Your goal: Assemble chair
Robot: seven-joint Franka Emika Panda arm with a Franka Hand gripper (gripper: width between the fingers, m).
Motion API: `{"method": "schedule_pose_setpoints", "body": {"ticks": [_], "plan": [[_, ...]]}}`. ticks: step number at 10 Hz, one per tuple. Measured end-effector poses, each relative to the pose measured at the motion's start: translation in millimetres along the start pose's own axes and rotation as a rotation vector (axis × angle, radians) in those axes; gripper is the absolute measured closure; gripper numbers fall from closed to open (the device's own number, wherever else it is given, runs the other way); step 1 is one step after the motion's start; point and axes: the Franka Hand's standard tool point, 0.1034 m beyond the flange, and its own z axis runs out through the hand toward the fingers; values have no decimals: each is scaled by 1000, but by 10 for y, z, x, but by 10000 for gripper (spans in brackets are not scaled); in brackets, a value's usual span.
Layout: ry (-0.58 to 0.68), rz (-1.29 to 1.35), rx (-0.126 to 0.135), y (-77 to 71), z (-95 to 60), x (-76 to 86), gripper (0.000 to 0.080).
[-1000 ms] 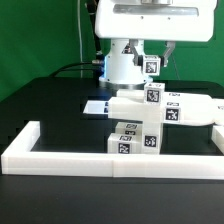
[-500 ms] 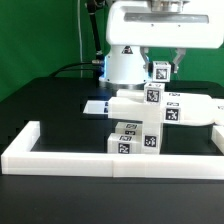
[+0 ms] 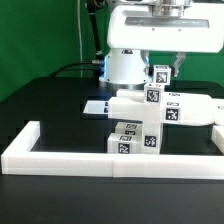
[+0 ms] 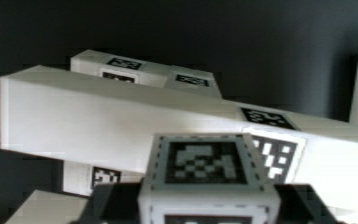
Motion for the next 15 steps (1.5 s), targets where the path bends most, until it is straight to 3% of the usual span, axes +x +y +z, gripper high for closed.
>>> {"method": "schedule_pose_setpoints", "body": {"ticks": [15], "plan": [[100,-1,-11,44,41,64,511]]}}
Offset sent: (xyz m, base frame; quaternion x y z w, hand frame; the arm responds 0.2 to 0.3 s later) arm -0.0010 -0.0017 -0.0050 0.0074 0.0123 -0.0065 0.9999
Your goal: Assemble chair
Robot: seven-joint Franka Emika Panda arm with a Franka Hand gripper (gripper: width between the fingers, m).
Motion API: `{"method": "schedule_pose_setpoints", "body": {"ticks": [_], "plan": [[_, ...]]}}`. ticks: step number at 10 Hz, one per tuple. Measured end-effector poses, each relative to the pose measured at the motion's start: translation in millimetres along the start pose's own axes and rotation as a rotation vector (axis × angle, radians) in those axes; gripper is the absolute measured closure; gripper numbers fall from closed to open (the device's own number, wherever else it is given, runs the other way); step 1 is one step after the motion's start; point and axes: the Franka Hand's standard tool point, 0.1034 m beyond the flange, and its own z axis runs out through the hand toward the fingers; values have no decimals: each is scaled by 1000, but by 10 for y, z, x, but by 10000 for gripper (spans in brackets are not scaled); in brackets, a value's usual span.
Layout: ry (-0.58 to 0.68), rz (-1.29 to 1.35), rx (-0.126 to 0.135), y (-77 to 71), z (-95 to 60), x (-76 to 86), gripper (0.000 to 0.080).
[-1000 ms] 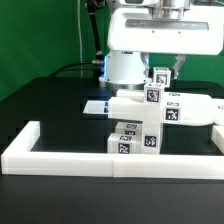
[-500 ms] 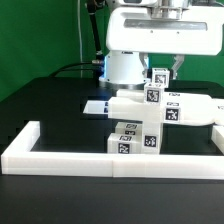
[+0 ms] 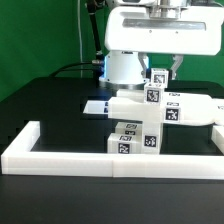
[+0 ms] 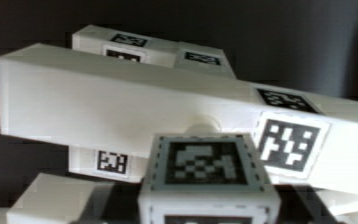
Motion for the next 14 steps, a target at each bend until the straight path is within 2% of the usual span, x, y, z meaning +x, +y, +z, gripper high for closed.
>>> {"method": "schedule_pose_setpoints", "body": {"ticks": [6,11,14], "plan": [[42,-1,-4,6,-4,49,511],[-66,25,30,31,-121,-127,511],[-61,25,28,35,-117,-118,511]]}}
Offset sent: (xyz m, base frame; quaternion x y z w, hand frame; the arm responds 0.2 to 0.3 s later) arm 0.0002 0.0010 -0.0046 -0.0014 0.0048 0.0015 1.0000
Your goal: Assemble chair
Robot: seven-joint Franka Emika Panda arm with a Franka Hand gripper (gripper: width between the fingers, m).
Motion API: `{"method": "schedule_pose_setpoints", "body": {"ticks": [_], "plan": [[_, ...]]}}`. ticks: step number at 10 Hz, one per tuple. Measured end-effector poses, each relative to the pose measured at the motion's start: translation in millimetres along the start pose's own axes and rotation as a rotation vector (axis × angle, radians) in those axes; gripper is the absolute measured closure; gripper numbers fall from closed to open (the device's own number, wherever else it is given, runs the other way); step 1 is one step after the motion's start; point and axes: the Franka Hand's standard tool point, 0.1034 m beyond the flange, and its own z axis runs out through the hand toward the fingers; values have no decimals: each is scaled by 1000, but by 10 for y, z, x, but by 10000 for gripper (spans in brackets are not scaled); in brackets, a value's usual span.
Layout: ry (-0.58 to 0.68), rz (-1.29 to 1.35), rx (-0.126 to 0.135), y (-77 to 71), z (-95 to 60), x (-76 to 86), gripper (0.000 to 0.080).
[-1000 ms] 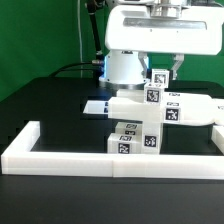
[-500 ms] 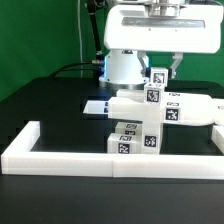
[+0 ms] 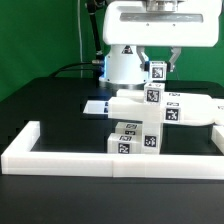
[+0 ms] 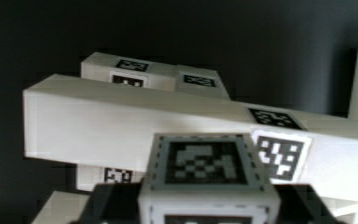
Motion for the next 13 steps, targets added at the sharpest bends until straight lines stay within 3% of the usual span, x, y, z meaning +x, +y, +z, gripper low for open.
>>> {"method": "schedule_pose_setpoints", "body": {"ticks": [8,13], "plan": [[5,-14,-20,-59,159,28,511],[28,-22,-27,-20,195,45,511]]}}
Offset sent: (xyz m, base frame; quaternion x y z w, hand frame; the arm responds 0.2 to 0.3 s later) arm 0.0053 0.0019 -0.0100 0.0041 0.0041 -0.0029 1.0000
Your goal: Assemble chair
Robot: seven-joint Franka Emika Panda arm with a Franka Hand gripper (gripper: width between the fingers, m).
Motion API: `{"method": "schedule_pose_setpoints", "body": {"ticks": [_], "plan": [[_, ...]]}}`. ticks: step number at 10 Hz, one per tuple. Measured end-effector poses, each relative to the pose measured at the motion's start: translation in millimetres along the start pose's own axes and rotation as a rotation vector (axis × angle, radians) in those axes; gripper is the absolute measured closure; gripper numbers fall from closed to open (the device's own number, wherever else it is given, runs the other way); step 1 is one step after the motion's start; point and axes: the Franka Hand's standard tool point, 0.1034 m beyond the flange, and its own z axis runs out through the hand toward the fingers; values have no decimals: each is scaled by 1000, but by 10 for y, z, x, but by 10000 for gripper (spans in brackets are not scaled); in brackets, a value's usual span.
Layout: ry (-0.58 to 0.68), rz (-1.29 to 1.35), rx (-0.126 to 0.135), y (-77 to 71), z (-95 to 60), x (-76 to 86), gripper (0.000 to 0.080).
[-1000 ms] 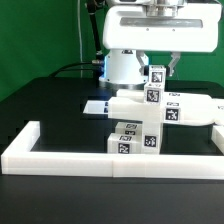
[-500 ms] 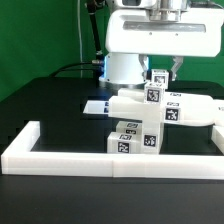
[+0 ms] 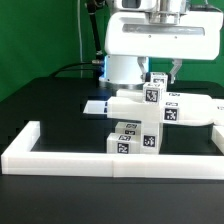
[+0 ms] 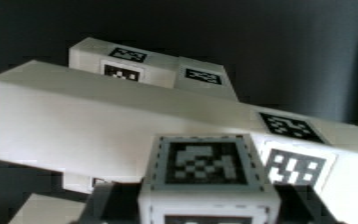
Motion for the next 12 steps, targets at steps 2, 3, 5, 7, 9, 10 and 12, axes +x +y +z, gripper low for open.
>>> {"method": "schedule_pose_setpoints", "body": {"ticks": [2,3,5,7,9,10,12], "plan": [[0,0,0,-1,0,0,511],[0,0,0,-1,0,0,511],[0,0,0,-1,0,0,511],[0,0,0,-1,0,0,511],[0,0,0,-1,0,0,511],[0,0,0,-1,0,0,511],[0,0,0,-1,0,0,511]]}}
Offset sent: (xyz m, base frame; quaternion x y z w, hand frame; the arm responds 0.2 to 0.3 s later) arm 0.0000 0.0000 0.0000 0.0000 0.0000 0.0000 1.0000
